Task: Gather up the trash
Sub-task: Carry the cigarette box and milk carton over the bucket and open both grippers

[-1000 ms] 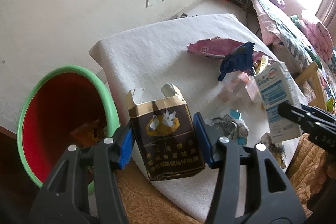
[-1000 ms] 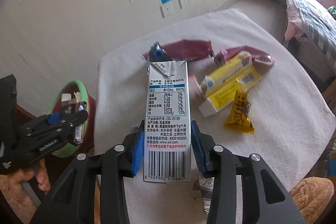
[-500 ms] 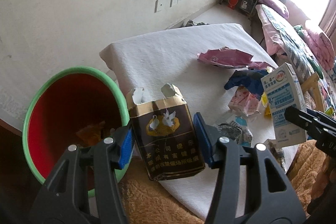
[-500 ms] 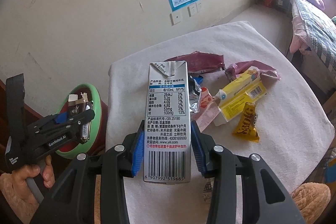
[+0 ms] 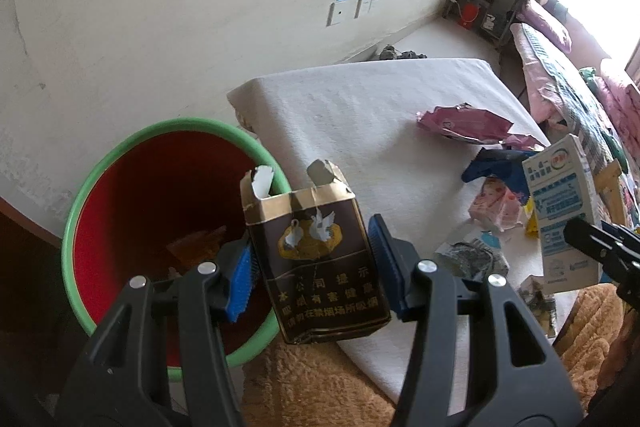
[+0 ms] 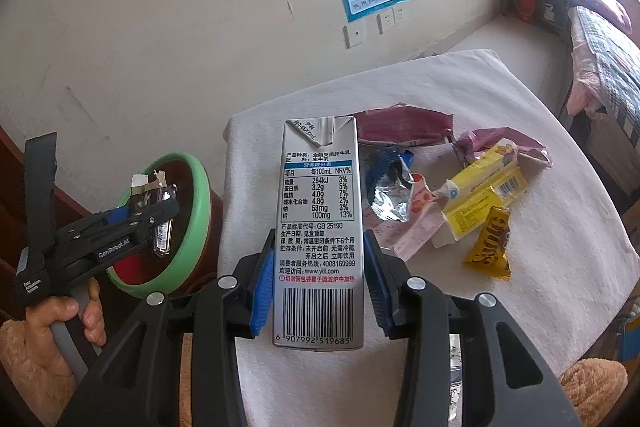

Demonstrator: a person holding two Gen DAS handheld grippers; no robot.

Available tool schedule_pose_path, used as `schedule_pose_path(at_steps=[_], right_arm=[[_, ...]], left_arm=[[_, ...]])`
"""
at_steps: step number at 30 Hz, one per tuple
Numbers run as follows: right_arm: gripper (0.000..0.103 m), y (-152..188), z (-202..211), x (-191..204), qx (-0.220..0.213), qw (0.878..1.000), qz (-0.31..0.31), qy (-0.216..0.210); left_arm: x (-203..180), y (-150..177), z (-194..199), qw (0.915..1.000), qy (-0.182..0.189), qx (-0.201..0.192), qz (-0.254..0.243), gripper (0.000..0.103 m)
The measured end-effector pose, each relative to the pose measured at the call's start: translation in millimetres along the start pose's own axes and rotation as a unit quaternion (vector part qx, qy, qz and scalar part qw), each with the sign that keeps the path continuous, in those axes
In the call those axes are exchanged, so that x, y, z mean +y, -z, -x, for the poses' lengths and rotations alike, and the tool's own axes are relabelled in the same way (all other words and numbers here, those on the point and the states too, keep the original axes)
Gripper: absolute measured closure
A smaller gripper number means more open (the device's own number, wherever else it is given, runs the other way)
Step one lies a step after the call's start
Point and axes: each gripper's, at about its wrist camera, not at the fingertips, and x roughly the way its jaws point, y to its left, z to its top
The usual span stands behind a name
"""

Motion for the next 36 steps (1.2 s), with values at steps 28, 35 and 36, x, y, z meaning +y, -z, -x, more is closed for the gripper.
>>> schedule_pose_path(at_steps=[28, 35, 36], right_arm=[[0.063, -8.9, -31.6, 51.0, 0.026, 0.997, 0.067, -0.021], [0.063, -14.5, -44.7, 69.4, 0.036, 0.996, 0.083, -0.028], [0.063, -15.7, -46.9, 72.5, 0.037, 0.995, 0.086, -0.029]], left_arm=[[48.2, 8.5, -8.4, 0.9984, -0.024, 0.004, 0.051, 0.052], [67.6, 12.2, -8.3, 0.9971, -0.032, 0.005, 0.069, 0.052], [71.1, 13.1, -8.1, 0.9969, -0.034, 0.005, 0.071, 0.052]])
